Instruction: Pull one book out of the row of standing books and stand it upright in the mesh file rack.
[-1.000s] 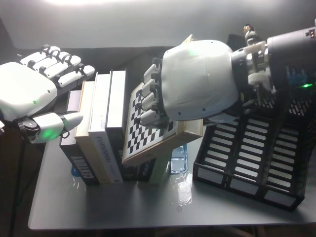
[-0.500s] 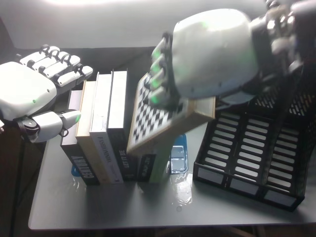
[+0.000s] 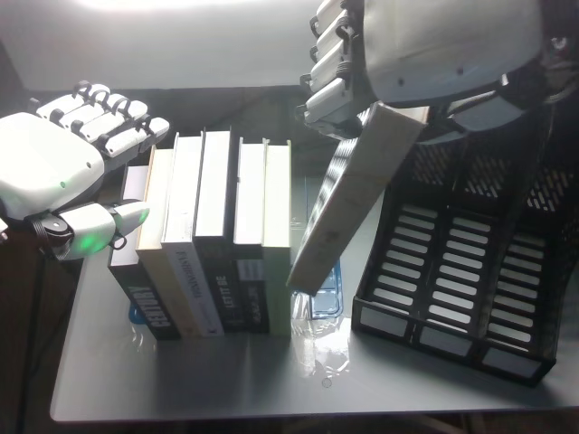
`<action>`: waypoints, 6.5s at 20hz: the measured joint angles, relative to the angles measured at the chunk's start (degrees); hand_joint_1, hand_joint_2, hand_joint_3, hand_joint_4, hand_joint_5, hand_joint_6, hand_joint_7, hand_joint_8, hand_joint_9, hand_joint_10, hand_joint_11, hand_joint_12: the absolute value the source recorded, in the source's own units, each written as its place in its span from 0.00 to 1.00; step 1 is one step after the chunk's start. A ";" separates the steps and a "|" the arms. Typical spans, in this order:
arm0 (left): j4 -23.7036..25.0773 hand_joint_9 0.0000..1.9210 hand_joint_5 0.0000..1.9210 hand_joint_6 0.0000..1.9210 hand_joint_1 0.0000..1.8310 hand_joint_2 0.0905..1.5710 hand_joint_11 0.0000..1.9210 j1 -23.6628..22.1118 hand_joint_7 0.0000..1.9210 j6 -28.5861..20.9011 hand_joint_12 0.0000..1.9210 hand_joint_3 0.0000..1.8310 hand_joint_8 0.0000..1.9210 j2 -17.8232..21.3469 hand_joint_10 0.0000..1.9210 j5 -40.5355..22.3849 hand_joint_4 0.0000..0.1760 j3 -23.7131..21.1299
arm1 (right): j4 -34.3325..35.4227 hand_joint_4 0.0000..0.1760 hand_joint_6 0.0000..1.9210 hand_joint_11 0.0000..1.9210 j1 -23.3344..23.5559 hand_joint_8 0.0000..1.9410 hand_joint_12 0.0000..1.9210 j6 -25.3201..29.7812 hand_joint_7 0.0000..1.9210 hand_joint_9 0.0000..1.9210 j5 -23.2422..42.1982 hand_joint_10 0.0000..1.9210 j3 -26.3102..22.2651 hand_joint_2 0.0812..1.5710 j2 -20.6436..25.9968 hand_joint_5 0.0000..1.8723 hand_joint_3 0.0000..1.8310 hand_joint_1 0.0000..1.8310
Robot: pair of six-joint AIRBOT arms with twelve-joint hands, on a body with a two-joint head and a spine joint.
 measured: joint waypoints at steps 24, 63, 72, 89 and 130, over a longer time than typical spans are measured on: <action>-0.72 0.00 0.04 0.00 0.00 0.93 0.00 -0.83 0.00 -0.28 0.00 0.00 0.00 -0.35 0.00 0.96 0.26 0.35 | -23.67 0.00 0.70 0.03 9.60 0.74 1.00 20.83 0.30 0.16 0.85 0.77 -5.09 0.79 13.86 0.43 0.00 0.66; 2.71 0.00 0.01 0.00 0.00 0.93 0.00 -0.39 0.00 -5.79 0.00 0.00 0.00 -2.40 0.00 -3.41 0.31 1.14 | -54.14 0.00 0.52 0.40 -15.87 0.72 1.00 36.22 0.46 0.45 -15.72 0.84 25.31 0.75 -19.74 0.42 0.00 0.69; 4.15 0.00 0.00 0.00 0.00 0.92 0.00 -0.28 0.00 -7.74 0.00 0.00 0.00 -3.91 0.00 -3.98 0.39 2.29 | -54.12 0.00 0.69 0.21 -18.49 0.70 0.99 36.63 0.44 0.35 -17.42 0.69 33.33 0.78 -23.50 0.36 0.00 0.65; 5.97 0.00 0.00 0.00 0.00 0.94 0.00 -0.28 0.00 -9.79 0.00 0.00 0.00 -4.70 0.00 -4.98 0.30 3.10 | -54.14 0.00 0.02 0.00 -20.59 0.00 0.27 36.74 0.02 0.01 -19.19 0.05 39.41 0.63 -27.89 0.03 0.00 0.52; 2.67 0.00 0.00 0.00 0.03 0.90 0.00 6.73 0.00 -17.53 0.00 0.00 0.00 -1.27 0.00 -18.32 0.26 -2.67 | -54.16 0.00 0.00 0.00 -39.91 0.00 0.00 80.59 0.00 0.00 -63.34 0.00 -7.04 0.81 8.37 0.00 0.00 0.12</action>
